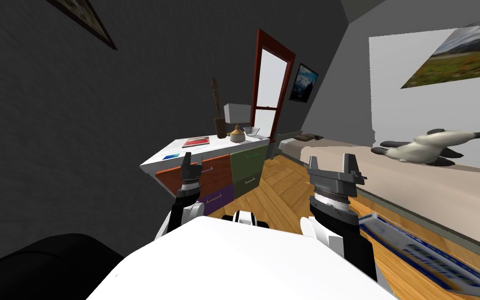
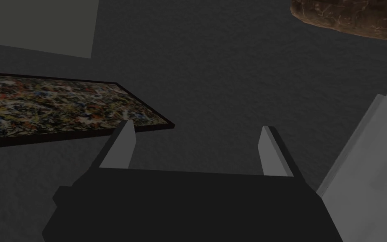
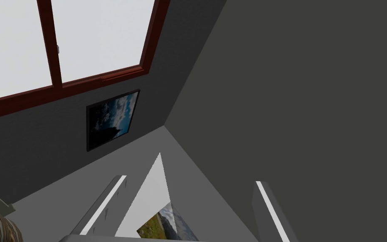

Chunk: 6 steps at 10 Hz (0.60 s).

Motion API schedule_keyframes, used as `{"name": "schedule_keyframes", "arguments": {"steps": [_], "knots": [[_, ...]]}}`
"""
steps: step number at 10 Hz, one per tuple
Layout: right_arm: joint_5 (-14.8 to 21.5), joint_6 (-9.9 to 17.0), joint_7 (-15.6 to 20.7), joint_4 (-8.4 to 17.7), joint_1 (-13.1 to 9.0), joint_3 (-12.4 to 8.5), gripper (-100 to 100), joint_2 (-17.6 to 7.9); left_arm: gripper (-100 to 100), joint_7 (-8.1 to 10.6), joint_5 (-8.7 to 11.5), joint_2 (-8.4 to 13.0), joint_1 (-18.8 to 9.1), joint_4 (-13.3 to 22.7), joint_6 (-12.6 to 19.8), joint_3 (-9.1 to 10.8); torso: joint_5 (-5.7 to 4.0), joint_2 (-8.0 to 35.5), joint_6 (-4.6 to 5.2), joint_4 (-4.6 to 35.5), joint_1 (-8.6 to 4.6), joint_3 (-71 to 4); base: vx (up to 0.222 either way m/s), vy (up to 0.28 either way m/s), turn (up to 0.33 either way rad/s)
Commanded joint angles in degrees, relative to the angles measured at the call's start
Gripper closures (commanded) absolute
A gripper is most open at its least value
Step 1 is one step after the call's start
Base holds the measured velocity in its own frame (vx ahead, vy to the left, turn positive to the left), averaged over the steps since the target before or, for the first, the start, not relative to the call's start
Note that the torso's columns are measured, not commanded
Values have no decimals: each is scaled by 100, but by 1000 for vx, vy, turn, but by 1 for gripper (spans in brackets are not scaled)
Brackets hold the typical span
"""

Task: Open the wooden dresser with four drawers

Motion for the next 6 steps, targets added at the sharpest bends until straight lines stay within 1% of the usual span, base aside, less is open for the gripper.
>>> {"name": "schedule_keyframes", "arguments": {"steps": [1, 2, 3, 5, 6], "knots": [[0, 0, 0, 0, 0, 0, 0, 0, -100, 18, 48, 455, -2, 94, 57, 35, -2, 47, 0, 54, -6, -116, 52, -72, 30], [0, 0, 0, 0, 1, 0, 0, 1, -100, 25, 71, 631, -5, 150, 85, 50, -2, 61, 0, 70, -6, -143, 76, -88, 33], [0, 0, 0, 0, 1, 0, 0, 1, -100, 33, 96, 762, -7, 211, 115, 66, -2, 64, 0, 75, -4, -148, 83, -99, 41], [0, 0, 0, 0, 1, 1, 0, 1, -100, 60, 184, 987, -12, 406, 216, 122, -1, 74, 0, 80, 0, -143, 103, -145, 59], [0, 0, 0, 0, 2, 1, 0, 1, -100, 69, 215, 1024, -12, 470, 250, 142, -4, 69, 0, 78, -15, -146, 143, -209, 68]]}}
